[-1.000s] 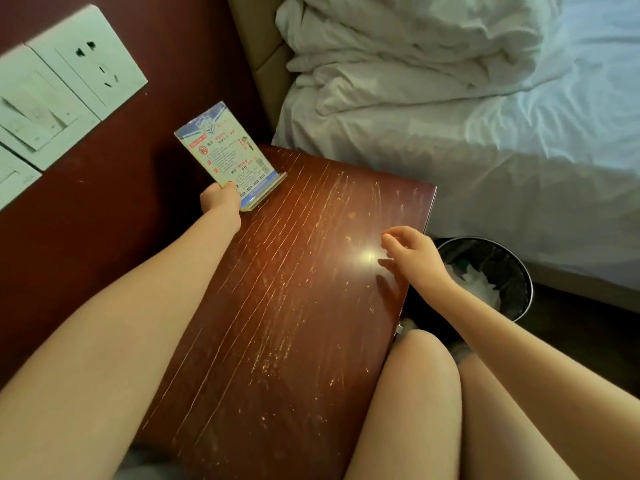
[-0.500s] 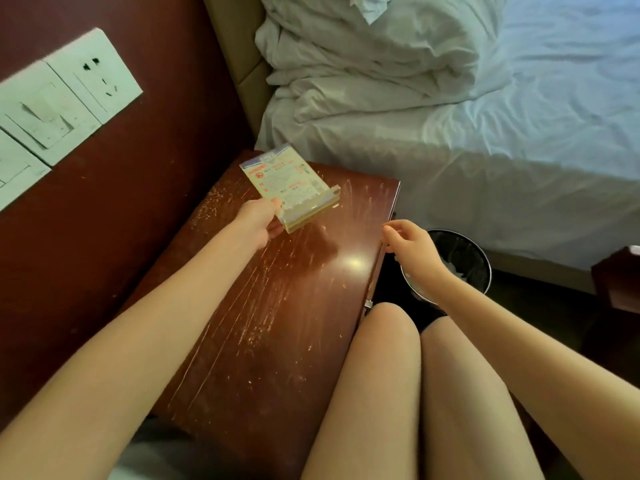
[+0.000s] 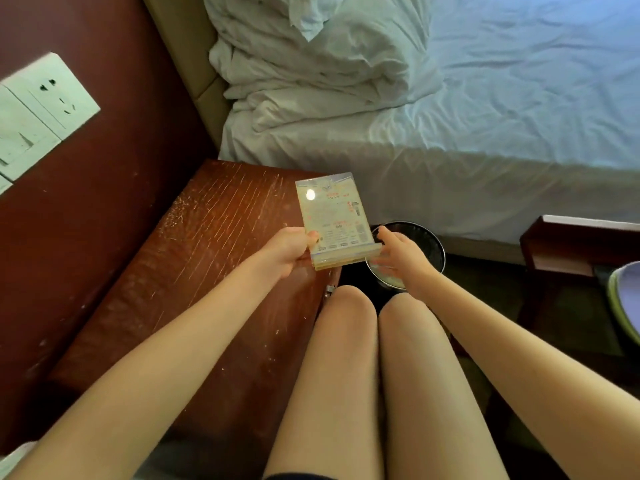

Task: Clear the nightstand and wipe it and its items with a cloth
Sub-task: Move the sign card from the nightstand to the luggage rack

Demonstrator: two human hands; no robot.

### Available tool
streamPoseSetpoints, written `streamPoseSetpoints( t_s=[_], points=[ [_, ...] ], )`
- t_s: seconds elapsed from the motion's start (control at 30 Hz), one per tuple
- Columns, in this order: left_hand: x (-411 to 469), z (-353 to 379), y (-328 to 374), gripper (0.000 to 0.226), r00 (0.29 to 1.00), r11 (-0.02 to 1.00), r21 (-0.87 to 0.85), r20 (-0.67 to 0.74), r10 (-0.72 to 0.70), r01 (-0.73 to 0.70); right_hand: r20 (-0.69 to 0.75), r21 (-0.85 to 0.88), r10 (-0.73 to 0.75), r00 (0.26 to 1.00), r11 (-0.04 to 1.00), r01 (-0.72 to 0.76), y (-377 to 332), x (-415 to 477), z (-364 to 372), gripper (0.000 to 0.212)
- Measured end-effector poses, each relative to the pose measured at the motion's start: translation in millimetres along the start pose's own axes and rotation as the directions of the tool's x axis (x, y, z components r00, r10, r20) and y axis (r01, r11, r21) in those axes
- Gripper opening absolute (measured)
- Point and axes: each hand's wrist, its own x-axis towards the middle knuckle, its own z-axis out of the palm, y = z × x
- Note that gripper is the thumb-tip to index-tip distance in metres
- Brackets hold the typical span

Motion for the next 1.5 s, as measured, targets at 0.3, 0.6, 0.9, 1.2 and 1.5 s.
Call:
streamPoseSetpoints(
  t_s=[0.3, 0.6, 0.9, 1.2, 1.5],
  points=[
    [-17, 47, -12, 0.017, 0.996, 0.985, 0.162, 0.068, 0.055, -0.066, -0.044, 0.019, -0.093, 0.995, 0.995, 0.094, 21, -34, -24, 0.049],
    [-31, 101, -14, 0.026, 0.985, 0.931, 0.323, 0.081, 0.154, -0.172, -0.116, 0.077, -0.110, 0.987, 0.990, 0.119, 40, -57, -59, 0.046],
    [-38, 180, -22, 0.026, 0.960, 0.880, 0.390, 0.178, 0.216, -0.270, -0.270, 0.033, -0.132, 0.954, 0.989, 0.146, 67, -82, -127, 0.034],
    [-58, 262, -24, 0.029, 0.912, 0.814, 0.464, 0.367, 0.183, -0.350, -0.457, 0.116, -0.073, 0.887, 0.983, 0.141, 105, -102, -193, 0.025],
    [-84, 351, -35, 0.035, 0.838, 0.787, 0.428, 0.508, 0.198, -0.445, -0.625, 0.145, 0.024, 0.780, 0.986, 0.085, 142, -130, -260, 0.026]
  ],
)
